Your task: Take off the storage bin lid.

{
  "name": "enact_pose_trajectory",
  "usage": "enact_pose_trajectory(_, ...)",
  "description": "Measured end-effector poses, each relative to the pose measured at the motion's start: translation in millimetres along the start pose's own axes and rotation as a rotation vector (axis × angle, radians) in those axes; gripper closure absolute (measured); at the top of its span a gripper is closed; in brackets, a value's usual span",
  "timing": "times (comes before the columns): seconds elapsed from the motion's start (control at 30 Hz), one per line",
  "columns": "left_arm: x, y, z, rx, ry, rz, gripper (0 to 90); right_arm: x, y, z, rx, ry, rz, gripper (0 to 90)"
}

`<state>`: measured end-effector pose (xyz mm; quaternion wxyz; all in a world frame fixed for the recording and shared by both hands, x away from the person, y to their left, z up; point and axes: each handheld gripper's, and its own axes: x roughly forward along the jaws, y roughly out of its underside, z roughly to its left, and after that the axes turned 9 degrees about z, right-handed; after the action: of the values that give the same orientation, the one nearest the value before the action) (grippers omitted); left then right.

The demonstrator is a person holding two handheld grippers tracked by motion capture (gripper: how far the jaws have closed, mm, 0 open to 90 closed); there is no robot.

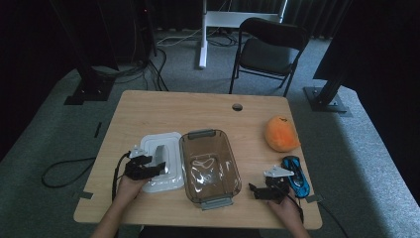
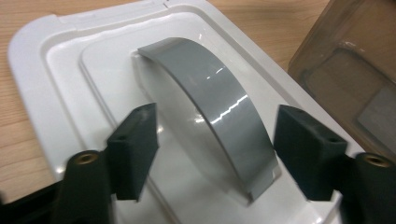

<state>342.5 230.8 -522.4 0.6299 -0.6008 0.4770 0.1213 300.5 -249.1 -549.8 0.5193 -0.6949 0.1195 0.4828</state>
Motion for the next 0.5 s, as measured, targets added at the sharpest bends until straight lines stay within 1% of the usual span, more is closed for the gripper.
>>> enact_pose_trajectory(0.07,-4.1,1.8,3.3,-0.004,0.000,-0.014,27.8,0.0,0.0,0.0,0.001,0.000,0.001,12.0)
enact_pose_trajectory(0.17,-9.3,3.8,8.3,-0.011,-0.015,-0.033,25.0,0.0,0.0,0.0,0.001,0.000,0.000,12.0)
enact_pose_trajectory(0.23,-11.6,4.9,11.3,-0.022,-0.033,-0.031,19.0,0.0,0.0,0.0,0.000,0.000,0.000,12.0)
enact_pose_trajectory(0.3,-15.0,7.3,14.9,-0.026,-0.047,-0.041,17.6,0.0,0.0,0.0,0.000,0.000,0.000,12.0)
enact_pose_trajectory(0.33,-16.8,8.7,17.3,-0.022,-0.055,-0.040,15.2,0.0,0.0,0.0,0.000,0.000,0.000,12.0)
enact_pose_trajectory(0.37,-17.8,9.7,18.3,-0.021,-0.066,-0.040,14.7,0.0,0.0,0.0,0.000,0.000,0.000,12.0)
enact_pose_trajectory(0.4,-17.8,9.7,18.3,-0.021,-0.066,-0.040,14.7,0.0,0.0,0.0,0.000,0.000,0.000,12.0)
enact_pose_trajectory(0.43,-20.9,12.6,21.8,-0.015,-0.089,-0.037,14.7,0.0,0.0,0.0,0.000,0.000,0.000,12.0)
enact_pose_trajectory(0.5,-23.2,15.1,24.8,-0.014,-0.094,-0.023,10.4,0.0,0.0,0.0,0.001,0.000,0.000,12.0)
